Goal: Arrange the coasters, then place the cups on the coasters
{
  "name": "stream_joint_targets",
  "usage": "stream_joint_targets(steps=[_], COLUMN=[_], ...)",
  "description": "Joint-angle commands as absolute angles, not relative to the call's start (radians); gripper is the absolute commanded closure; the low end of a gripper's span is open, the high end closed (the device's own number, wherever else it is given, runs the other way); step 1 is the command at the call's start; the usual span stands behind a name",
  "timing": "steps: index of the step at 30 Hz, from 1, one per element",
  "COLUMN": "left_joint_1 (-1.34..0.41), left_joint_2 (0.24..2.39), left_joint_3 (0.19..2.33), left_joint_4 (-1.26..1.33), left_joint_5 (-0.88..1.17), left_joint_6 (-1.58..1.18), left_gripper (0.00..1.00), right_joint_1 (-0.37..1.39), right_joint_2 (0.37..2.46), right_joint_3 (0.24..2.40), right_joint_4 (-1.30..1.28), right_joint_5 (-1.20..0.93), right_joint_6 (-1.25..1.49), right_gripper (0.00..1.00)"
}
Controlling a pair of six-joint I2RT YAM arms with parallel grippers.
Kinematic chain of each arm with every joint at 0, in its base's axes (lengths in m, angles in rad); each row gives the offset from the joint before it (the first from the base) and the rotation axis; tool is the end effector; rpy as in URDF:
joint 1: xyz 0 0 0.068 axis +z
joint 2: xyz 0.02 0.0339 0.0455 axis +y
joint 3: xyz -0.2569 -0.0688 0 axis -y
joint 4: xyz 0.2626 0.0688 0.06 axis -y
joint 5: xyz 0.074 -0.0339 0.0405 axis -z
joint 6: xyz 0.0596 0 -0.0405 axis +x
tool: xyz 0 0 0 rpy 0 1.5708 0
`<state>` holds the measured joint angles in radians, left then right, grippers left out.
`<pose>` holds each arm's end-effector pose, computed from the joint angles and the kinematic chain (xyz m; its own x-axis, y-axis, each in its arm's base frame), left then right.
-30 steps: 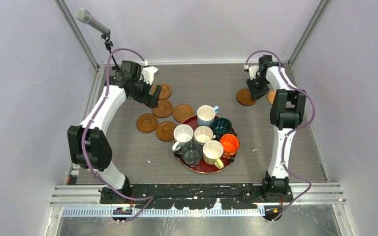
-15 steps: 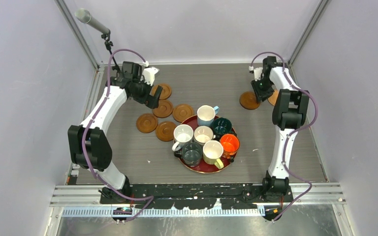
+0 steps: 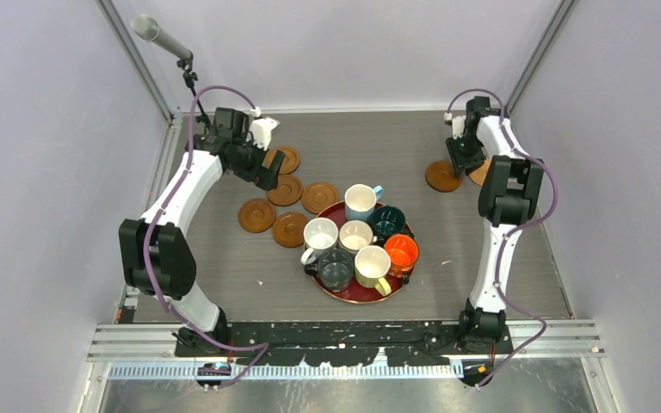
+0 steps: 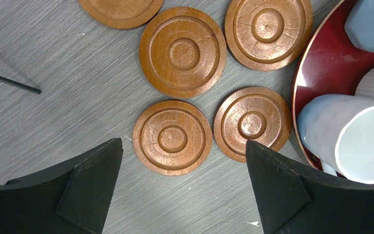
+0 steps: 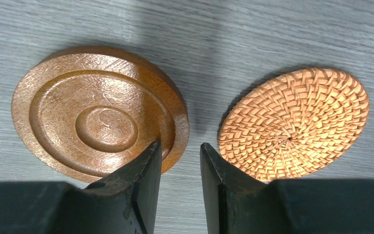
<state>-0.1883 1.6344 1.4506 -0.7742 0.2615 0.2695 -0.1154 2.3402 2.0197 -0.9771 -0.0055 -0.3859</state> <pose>0.3715 -0.0865 0.2732 -0.6875 0.3928 -0.6107 0.5290 0.8471 -0.0507 0.4996 -0.0576 0.1436 -0.9290 -0.2712 -0.2520 -0.2547 0.9622 -0.0966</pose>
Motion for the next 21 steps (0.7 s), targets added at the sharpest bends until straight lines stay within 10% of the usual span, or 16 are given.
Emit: stream_joint_targets(steps=[1,21], left_joint_1=[-0.193,-0.213], left_joint_2=[1.641,1.725], left_joint_3=[1.476,1.496], left_joint_4=[-0.75,-0.729], left_joint_5=[0.267,0.348], left_joint_6=[0.275,0.262], left_gripper=[0.0,0.0], right_joint_1=[-0.116,0.149], right_joint_2=[2.299,2.343], right_joint_3=[2.039,2.255], right_joint_4=[-0.976,-0.935], right_joint_5=[-0.072,-0.419], right_joint_6=[-0.378,-0.29], right_gripper=[0.57,0.44])
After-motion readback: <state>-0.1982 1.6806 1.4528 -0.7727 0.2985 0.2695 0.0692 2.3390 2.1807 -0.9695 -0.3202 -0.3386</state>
